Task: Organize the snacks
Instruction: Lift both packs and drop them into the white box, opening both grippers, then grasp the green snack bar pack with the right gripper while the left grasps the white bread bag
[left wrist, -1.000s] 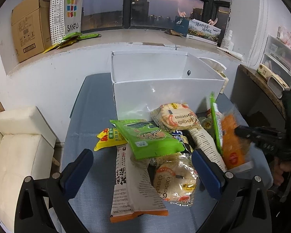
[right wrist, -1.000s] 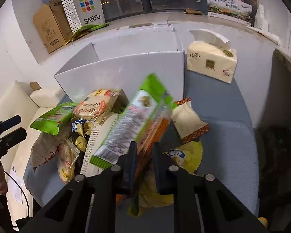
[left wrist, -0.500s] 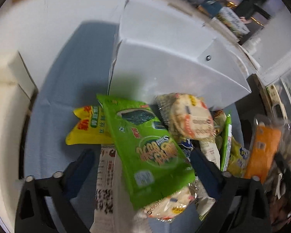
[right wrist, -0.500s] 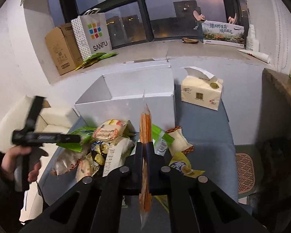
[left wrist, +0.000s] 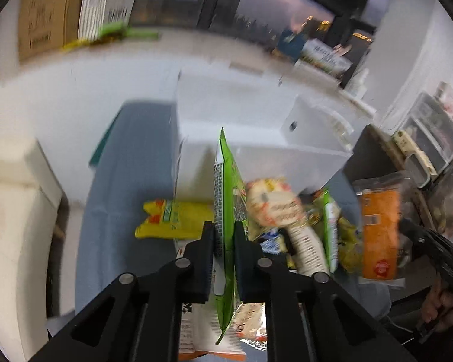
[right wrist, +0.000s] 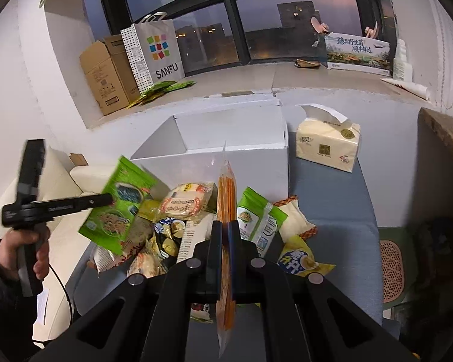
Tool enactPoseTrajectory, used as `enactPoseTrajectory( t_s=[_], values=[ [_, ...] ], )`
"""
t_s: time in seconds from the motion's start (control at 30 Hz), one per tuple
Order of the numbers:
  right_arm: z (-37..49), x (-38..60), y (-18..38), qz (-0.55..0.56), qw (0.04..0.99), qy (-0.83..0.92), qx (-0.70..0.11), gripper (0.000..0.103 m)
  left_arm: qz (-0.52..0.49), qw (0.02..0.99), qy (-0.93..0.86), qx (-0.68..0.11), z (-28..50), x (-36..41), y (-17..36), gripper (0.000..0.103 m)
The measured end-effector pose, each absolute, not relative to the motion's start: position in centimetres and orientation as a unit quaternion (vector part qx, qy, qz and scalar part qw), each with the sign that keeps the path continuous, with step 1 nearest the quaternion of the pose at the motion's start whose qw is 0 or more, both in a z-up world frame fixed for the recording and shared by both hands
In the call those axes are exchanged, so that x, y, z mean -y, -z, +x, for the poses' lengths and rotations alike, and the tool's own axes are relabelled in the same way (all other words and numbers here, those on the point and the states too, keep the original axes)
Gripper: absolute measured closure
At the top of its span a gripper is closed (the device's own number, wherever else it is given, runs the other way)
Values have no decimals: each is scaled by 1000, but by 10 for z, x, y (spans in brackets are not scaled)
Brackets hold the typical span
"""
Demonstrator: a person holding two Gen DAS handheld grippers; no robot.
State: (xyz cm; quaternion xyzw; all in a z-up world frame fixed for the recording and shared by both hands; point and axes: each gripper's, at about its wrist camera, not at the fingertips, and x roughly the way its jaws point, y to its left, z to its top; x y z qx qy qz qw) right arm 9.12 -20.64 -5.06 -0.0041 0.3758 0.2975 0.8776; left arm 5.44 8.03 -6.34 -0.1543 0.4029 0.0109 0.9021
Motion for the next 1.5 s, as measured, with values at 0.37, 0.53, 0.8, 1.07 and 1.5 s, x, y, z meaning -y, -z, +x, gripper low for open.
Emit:
enactPoseTrajectory(
  t_s=[0.37,0.53,0.8,1.07,1.5],
  values=[
    [148,169,-3,-9,883,-326,-337,100,-101,947,-4,-304,110,-78,-20,89],
    [209,147,-32,-7,890,-312,-333,100,-81,945,-22,-315,169,-82,-30,89],
    [307,114,-1,-17,870,-279,-406,99,-56,928,-57,-364,252,-101,10,53],
    [318,128,16,-22,878,-247,-410,0,-77,909,-93,-398,251,-126,32,0],
    [205,170,-29,40,896,-327,-296,0,-58,960,-33,-273,137,-103,-21,0]
  ],
)
